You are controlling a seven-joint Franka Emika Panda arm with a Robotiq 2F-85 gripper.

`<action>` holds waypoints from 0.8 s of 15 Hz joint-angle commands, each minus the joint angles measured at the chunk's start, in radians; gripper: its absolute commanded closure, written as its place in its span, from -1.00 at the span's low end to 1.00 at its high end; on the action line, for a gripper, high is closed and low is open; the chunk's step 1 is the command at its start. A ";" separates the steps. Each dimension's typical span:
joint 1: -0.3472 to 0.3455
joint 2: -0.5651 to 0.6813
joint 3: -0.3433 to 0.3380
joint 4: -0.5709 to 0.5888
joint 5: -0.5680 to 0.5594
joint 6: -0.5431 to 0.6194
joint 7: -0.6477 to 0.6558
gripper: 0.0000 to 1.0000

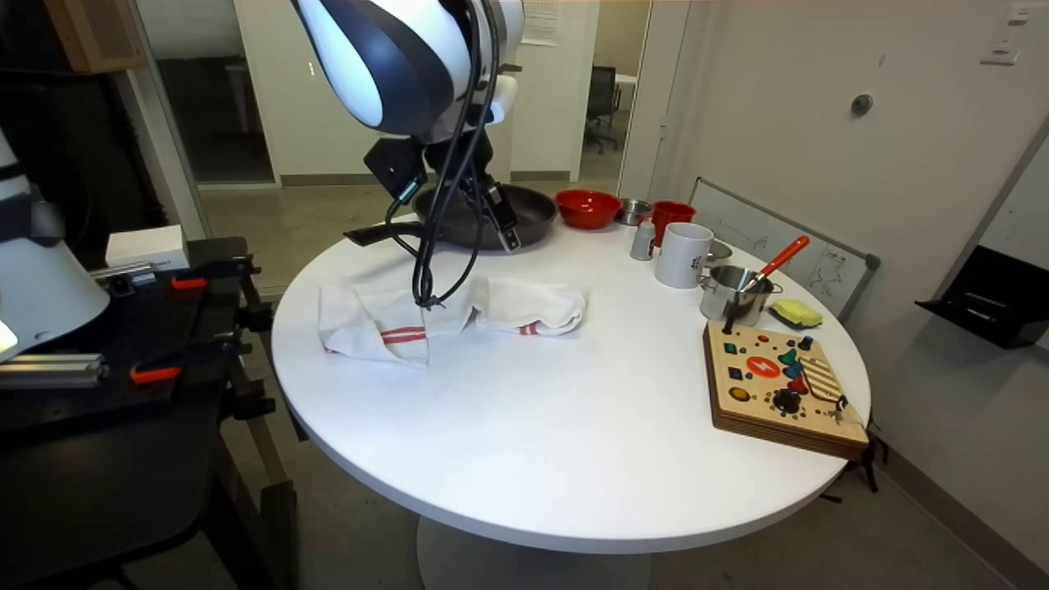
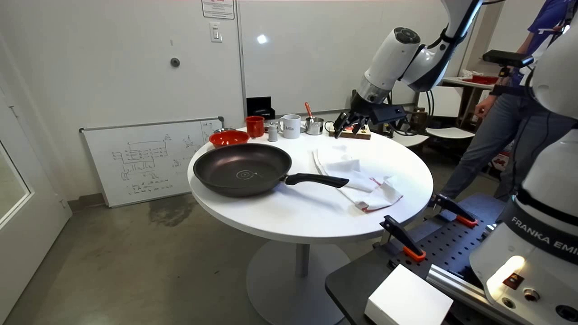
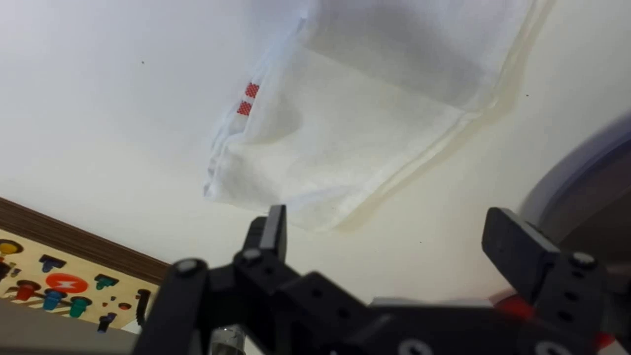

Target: Straighten the white towel

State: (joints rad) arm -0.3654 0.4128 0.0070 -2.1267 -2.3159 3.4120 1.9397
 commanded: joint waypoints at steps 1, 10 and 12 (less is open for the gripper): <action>0.050 0.029 -0.054 0.035 -0.012 0.044 0.017 -1.00; 0.054 0.031 -0.066 0.020 -0.001 0.043 0.003 -1.00; 0.054 0.031 -0.066 0.020 -0.001 0.043 0.003 -1.00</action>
